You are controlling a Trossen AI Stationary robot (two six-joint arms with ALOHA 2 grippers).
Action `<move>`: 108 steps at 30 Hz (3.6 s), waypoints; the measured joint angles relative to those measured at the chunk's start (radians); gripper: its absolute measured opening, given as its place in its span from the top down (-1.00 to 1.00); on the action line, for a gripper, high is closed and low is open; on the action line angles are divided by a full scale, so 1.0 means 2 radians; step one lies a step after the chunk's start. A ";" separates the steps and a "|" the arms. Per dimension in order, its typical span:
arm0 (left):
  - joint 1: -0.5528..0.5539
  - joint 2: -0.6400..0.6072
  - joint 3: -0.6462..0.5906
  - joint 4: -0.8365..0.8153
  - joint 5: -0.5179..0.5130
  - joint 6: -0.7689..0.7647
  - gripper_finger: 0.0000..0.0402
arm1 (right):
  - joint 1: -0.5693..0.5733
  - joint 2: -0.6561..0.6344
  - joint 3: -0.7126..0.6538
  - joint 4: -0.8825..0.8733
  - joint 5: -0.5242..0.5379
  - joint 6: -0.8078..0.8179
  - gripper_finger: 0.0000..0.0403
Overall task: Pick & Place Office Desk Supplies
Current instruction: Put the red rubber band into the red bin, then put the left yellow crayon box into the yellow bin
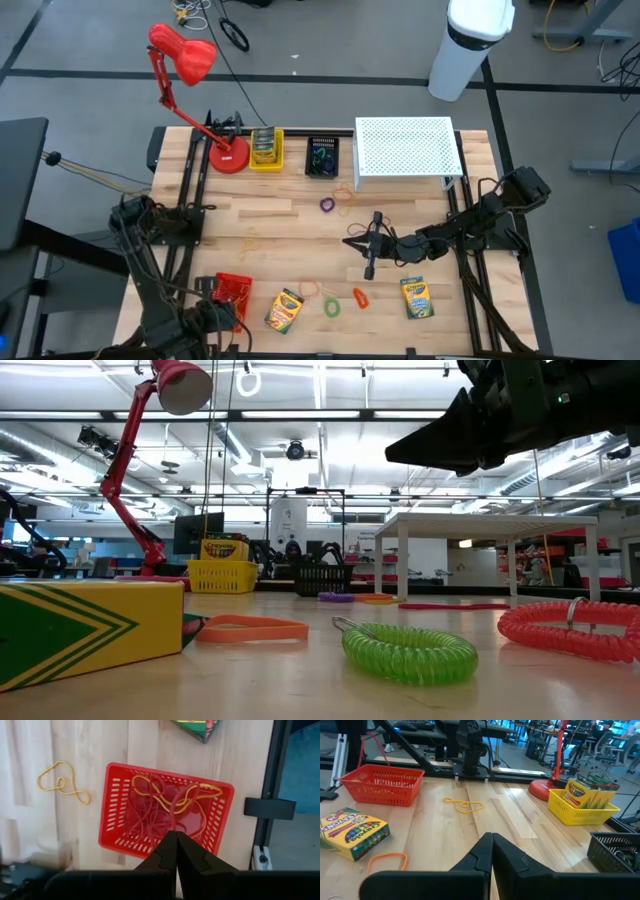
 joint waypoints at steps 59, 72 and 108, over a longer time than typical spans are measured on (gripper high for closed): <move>0.153 -0.159 -0.331 0.500 -0.055 0.260 0.52 | 0.000 0.000 0.016 -0.106 -0.028 0.042 0.97; 0.245 -0.089 -0.334 0.594 0.031 0.421 -0.15 | 0.033 0.000 0.045 -0.188 0.013 0.064 0.92; 0.349 0.036 -0.299 0.658 0.266 0.503 0.33 | 0.033 0.000 0.046 -0.191 0.004 0.052 0.92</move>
